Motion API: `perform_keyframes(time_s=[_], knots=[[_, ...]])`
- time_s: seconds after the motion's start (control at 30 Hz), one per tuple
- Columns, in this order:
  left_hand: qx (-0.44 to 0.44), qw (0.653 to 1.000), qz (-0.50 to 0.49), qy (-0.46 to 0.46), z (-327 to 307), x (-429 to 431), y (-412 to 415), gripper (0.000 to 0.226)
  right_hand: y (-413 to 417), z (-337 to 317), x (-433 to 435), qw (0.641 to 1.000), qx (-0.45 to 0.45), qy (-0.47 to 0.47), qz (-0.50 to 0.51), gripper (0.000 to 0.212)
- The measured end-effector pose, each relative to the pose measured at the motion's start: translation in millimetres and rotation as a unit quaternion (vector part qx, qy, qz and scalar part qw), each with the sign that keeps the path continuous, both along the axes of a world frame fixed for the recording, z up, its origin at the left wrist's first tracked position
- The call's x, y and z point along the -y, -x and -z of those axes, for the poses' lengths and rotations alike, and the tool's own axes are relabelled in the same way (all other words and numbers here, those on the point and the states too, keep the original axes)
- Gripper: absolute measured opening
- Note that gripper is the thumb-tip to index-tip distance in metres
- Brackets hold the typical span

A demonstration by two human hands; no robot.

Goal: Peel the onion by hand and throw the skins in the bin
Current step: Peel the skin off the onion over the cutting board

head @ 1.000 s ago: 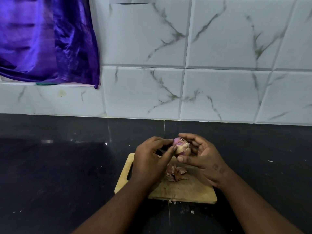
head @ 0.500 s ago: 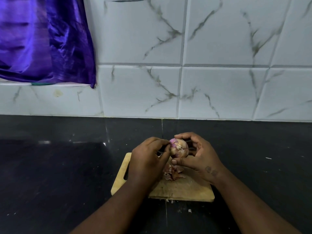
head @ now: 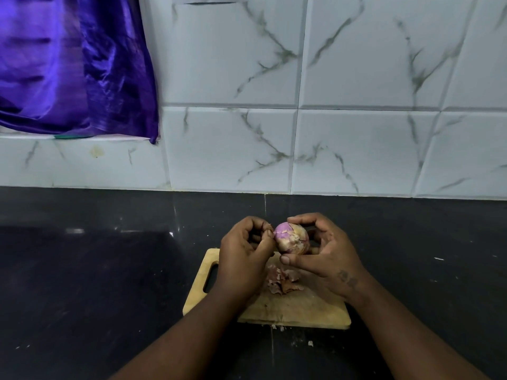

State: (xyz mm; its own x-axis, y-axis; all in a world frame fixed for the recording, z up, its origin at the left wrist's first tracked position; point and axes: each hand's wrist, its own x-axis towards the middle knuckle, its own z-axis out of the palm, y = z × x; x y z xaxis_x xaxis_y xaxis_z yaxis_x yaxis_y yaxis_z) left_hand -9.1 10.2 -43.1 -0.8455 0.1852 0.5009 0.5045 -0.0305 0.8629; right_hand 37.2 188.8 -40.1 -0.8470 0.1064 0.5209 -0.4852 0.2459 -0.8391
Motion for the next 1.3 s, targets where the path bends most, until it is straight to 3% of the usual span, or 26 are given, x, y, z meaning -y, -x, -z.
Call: perform_keyframes(time_s=[0.2,0.37,0.53,0.63,0.77,0.83,1.1,1.3], knots=[[0.024,0.997,-0.058,0.038,4,4,11,0.014,-1,-2,0,0.998,-0.011,0.051,-0.023,0.064],[-0.025,0.973,-0.105,0.204,5,5,9,0.014,-2,-5,-6,0.991,0.004,0.124,-0.053,0.065],[-0.076,0.95,-0.115,0.281,4,6,3,0.023,-2,-3,-4,0.996,0.026,0.077,-0.043,0.067],[-0.111,0.947,-0.13,0.273,1,6,1,0.032,0,0,-4,0.997,0.038,0.058,-0.034,0.071],[-0.2,0.949,-0.13,0.208,-1,7,-1,0.009,0,1,-6,0.997,0.052,0.048,-0.024,0.065],[-0.224,0.949,-0.124,0.187,0,7,1,0.013,-1,1,-6,0.996,0.055,0.055,-0.037,0.064],[-0.237,0.952,-0.107,0.164,6,6,10,0.021,-3,-3,-3,0.993,0.08,0.06,-0.064,0.066],[-0.225,0.958,-0.084,0.156,6,6,10,0.019,-4,-4,-4,0.987,0.112,0.082,-0.079,0.047]])
